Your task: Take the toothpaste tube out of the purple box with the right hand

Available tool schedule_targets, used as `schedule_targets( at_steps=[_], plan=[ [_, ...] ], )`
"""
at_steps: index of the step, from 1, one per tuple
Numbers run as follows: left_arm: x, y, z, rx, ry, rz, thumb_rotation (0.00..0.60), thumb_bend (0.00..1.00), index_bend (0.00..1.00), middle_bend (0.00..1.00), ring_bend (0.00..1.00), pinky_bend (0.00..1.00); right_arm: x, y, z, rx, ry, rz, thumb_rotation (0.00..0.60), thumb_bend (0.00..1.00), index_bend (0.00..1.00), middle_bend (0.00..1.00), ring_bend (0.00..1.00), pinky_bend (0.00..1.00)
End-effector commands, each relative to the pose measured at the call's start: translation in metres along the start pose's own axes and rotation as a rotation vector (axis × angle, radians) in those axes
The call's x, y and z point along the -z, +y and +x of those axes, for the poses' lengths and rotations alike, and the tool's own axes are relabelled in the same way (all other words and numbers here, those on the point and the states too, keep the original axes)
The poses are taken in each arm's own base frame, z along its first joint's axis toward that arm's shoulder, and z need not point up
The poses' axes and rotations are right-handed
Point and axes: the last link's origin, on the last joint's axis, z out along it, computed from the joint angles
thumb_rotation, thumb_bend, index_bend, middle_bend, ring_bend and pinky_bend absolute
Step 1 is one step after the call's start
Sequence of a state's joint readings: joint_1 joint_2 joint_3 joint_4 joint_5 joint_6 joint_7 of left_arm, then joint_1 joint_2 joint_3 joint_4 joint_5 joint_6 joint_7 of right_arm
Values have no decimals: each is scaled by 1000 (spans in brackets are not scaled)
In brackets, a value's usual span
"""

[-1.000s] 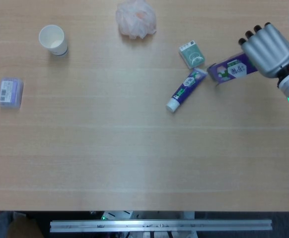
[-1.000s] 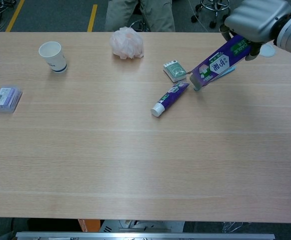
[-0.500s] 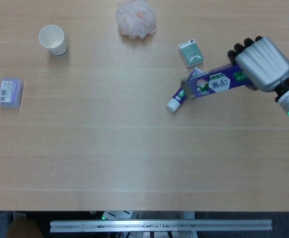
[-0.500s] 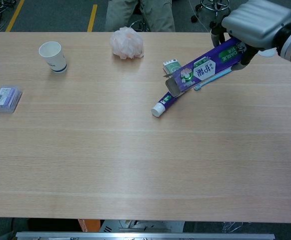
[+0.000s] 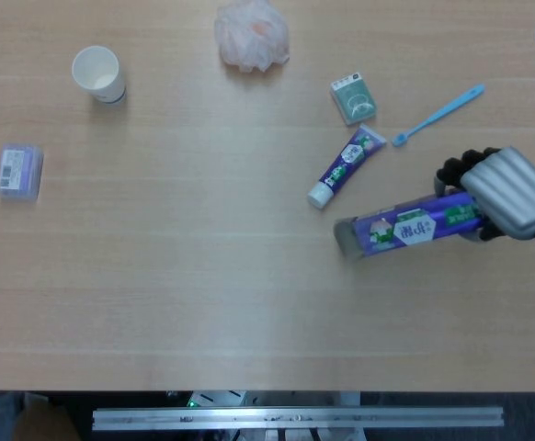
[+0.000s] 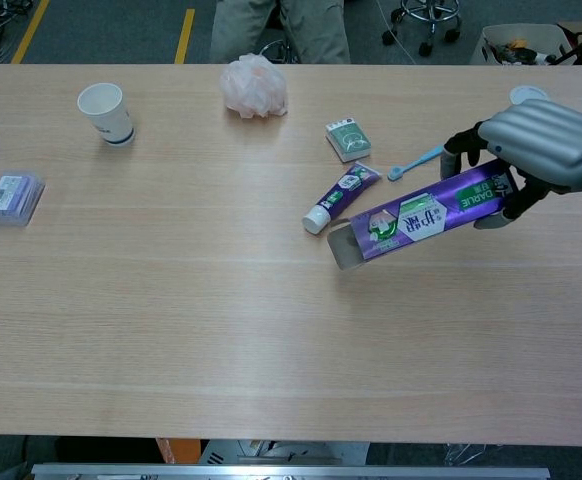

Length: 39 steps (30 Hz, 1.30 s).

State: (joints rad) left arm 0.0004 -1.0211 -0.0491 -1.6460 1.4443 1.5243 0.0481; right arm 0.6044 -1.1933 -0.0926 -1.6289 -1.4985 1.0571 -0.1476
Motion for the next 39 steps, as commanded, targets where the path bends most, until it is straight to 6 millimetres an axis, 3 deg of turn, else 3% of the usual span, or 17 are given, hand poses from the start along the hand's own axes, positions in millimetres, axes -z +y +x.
schedule_targets(
  at_steps=[1, 6, 12, 14, 18, 21, 28, 33, 39],
  plan=[
    [-2, 3, 0, 0, -1, -7, 600, 326, 220, 201, 184, 193, 12, 13, -25, -3, -43, -29, 600, 75, 521, 447, 413, 553],
    [-3, 7, -1, -6, -8, -12, 600, 326, 220, 201, 184, 193, 10, 24, -37, 7, -80, -53, 600, 75, 476, 400, 345, 491],
    [-3, 7, 1, -11, -5, -5, 600, 326, 220, 201, 184, 193, 11, 30, -33, 33, -98, -79, 600, 75, 61, 111, 139, 290],
    [-4, 7, 1, -10, -5, -6, 600, 326, 220, 201, 184, 193, 12, 32, -30, 34, -87, -96, 600, 75, 6, 73, 105, 258],
    [-6, 9, 0, -8, 2, -15, 600, 326, 220, 201, 184, 193, 20, 39, -20, 55, -31, -145, 600, 75, 0, 60, 91, 245],
    [-7, 10, 0, -4, 19, -23, 600, 326, 221, 202, 184, 193, 31, 46, -7, 94, 46, -208, 600, 76, 1, 112, 92, 245],
    [-7, 15, -1, 3, 56, -54, 600, 326, 220, 203, 184, 193, 77, 59, 19, 171, 214, -414, 600, 80, 127, 222, 163, 256],
    [-6, 20, -3, -12, 71, -62, 600, 326, 220, 203, 184, 193, 108, 62, 24, 167, 251, -509, 600, 80, 170, 243, 183, 275],
    [-6, 22, -5, -10, 70, -61, 600, 326, 220, 203, 184, 193, 131, 66, 23, 166, 271, -577, 600, 80, 179, 243, 183, 275]
  ],
)
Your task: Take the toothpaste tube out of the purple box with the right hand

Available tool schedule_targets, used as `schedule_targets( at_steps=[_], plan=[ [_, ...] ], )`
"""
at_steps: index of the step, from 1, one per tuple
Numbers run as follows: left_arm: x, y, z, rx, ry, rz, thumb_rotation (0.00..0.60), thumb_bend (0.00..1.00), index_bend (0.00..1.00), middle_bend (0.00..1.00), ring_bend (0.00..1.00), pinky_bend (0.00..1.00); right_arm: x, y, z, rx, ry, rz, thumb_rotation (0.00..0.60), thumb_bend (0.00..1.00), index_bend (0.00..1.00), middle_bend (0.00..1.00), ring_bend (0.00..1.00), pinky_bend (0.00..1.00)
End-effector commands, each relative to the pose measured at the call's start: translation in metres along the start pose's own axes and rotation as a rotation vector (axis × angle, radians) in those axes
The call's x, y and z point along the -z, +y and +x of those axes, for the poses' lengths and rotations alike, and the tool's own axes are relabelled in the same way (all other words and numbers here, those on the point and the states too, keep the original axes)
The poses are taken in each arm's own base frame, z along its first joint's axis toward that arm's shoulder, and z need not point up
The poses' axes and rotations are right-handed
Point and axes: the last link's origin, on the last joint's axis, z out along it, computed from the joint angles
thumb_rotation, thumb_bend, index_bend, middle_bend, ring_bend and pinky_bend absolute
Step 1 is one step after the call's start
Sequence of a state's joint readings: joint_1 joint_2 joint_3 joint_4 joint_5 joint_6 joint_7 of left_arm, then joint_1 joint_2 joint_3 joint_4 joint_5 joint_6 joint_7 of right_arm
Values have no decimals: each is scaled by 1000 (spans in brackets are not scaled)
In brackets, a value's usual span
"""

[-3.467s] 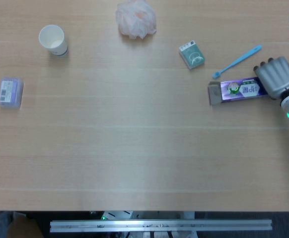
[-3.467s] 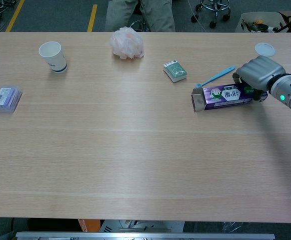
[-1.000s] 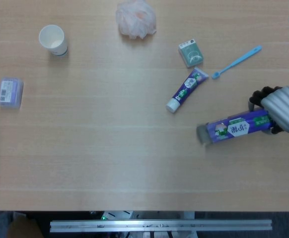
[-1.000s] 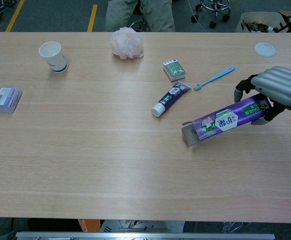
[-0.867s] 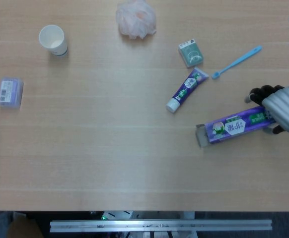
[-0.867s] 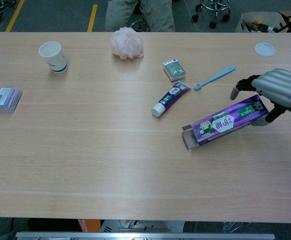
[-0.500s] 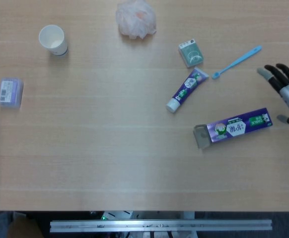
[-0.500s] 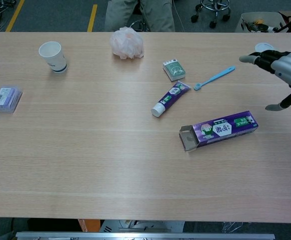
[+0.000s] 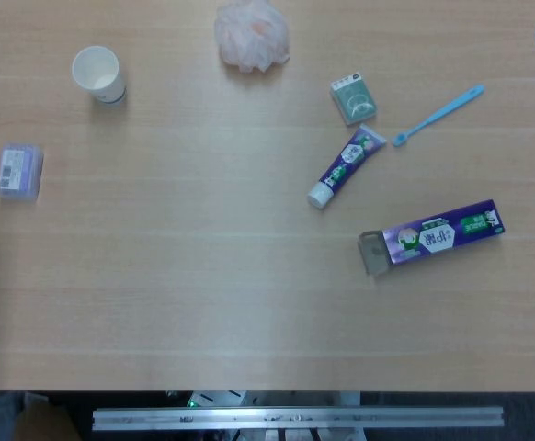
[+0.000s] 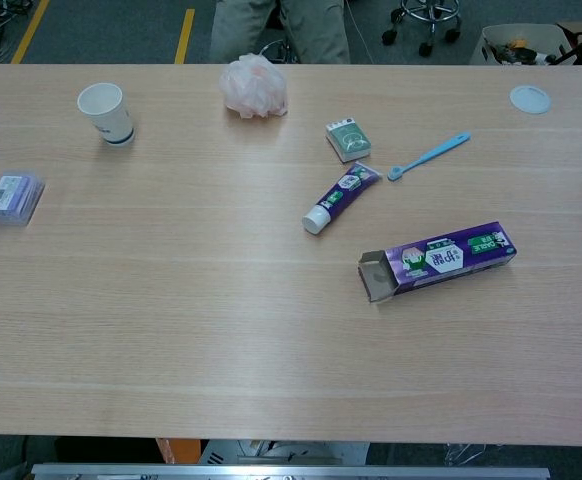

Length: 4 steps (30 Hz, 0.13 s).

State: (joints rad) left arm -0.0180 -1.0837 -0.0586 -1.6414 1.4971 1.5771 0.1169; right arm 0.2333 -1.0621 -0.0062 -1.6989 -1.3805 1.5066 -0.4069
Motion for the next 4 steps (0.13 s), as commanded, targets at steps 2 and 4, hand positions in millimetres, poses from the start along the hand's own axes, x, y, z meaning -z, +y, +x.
schedule_targets(
  at_steps=[2, 4],
  plan=[
    [0, 0, 0, 1, 4, 4, 600, 326, 220, 203, 184, 193, 9, 8, 2, 1, 10, -36, 600, 80, 178, 243, 183, 275],
    [0, 0, 1, 2, 7, 7, 600, 326, 220, 203, 184, 193, 12, 10, 3, -2, 12, -44, 600, 80, 178, 243, 183, 275]
  ],
)
